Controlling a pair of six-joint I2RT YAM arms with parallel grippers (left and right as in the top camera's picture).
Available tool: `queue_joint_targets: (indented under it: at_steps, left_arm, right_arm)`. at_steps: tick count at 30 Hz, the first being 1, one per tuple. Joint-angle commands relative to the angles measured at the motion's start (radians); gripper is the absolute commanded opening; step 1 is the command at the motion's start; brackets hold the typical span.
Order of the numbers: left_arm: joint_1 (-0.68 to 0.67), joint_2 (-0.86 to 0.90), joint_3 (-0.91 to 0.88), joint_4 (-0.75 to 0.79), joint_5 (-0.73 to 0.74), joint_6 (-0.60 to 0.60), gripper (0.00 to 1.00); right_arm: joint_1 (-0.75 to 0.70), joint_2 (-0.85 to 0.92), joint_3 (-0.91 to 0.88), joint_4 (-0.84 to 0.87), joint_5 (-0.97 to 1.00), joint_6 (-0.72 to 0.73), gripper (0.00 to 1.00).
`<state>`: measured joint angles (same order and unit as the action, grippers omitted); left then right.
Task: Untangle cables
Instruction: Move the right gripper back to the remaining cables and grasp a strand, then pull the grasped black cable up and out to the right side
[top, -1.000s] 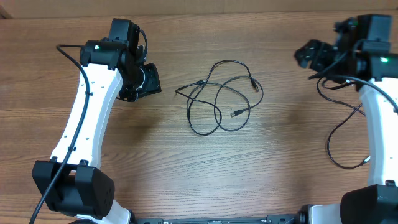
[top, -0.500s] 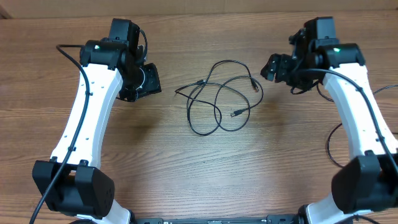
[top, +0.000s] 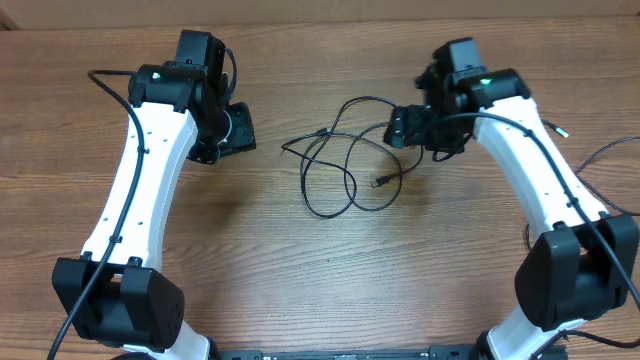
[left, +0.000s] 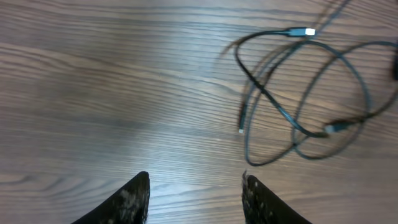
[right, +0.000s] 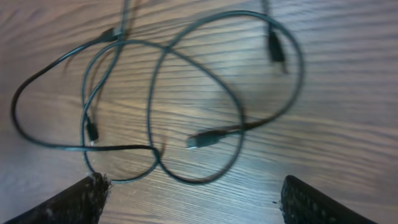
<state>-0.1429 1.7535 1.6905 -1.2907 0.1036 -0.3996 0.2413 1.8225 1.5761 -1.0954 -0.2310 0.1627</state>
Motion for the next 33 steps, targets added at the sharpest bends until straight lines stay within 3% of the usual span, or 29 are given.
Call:
queue_joint_targets:
  at_steps: [1, 6, 8, 12, 18, 22, 25, 29, 33]
  left_arm:
    - [0.005, 0.006, 0.011, -0.022, -0.132, -0.089, 0.50]
    - [0.051, 0.006, 0.011, -0.048, -0.189, -0.174, 0.57]
    - [0.086, 0.006, 0.011, -0.049, -0.189, -0.177, 0.67]
    - [0.145, 0.006, 0.011, -0.063, -0.190, -0.174, 0.75]
    - [0.197, 0.006, 0.011, -0.071, -0.189, -0.169, 0.77]
    - [0.200, 0.006, 0.011, -0.071, -0.189, -0.168, 0.78]
    - [0.200, 0.006, 0.011, -0.071, -0.189, -0.168, 0.78]
    - [0.200, 0.006, 0.011, -0.071, -0.189, -0.168, 0.78]
    - [0.200, 0.006, 0.011, -0.071, -0.188, -0.169, 0.78]
  right_arm:
    - [0.068, 0.007, -0.006, 0.024, 0.002, -0.083, 0.90]
    - [0.163, 0.020, -0.006, 0.078, 0.005, -0.163, 0.90]
    - [0.209, 0.037, -0.006, 0.113, 0.006, -0.196, 0.90]
    - [0.269, 0.068, -0.006, 0.186, 0.006, -0.221, 0.90]
    - [0.334, 0.135, -0.006, 0.283, 0.005, -0.221, 0.90]
    - [0.369, 0.196, -0.006, 0.322, 0.006, -0.220, 0.83]
    - [0.376, 0.230, -0.006, 0.331, 0.006, -0.220, 0.73]
    - [0.376, 0.243, -0.006, 0.332, 0.006, -0.220, 0.39]
    - [0.367, 0.232, 0.021, 0.329, 0.006, -0.216, 0.12]
